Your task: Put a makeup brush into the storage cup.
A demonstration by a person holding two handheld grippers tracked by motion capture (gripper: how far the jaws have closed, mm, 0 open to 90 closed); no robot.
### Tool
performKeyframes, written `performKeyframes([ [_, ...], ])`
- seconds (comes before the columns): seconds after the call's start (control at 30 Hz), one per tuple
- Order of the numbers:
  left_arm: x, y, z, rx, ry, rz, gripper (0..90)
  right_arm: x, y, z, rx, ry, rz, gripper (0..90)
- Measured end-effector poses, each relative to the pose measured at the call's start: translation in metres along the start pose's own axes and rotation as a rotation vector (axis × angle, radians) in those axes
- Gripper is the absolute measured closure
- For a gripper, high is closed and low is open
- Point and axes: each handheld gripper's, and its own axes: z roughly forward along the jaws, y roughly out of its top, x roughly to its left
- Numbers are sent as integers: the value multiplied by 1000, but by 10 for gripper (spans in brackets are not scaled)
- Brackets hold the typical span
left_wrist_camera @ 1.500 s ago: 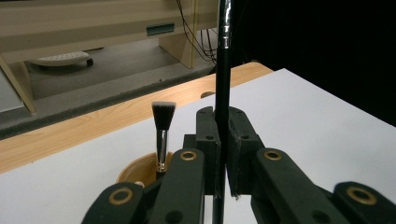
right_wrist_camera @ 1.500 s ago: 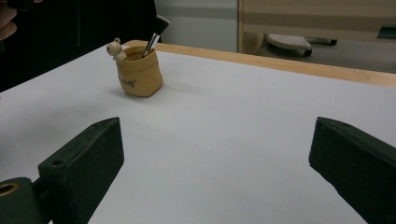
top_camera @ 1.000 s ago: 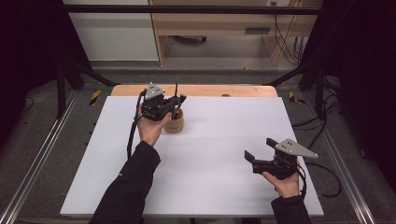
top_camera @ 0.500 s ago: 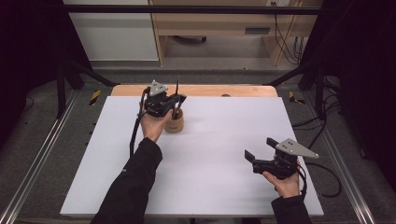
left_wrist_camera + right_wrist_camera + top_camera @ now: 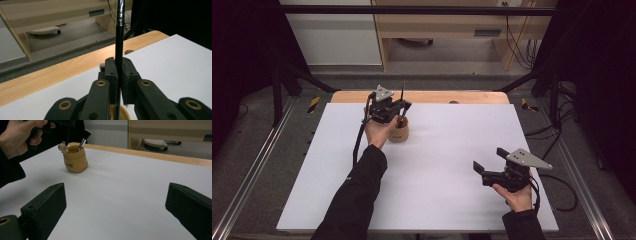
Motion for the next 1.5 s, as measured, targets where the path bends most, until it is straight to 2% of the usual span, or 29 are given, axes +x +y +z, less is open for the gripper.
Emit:
performKeyframes([
  [0.47, 1, -12, 12, 25, 11, -9, 848, -1, 0, -1, -6, 3, -6, 39],
  [0.73, 1, -22, 14, 38, 12, -8, 848, 1, 0, 1, 0, 5, -6, 38],
  [1.07, 1, -34, 14, 42, 19, -29, 848, 6, 1, 4, 2, 9, -15, 38],
  [1.5, -1, -47, 14, 80, 14, -14, 842, 7, 1, 5, 3, 11, -18, 38],
])
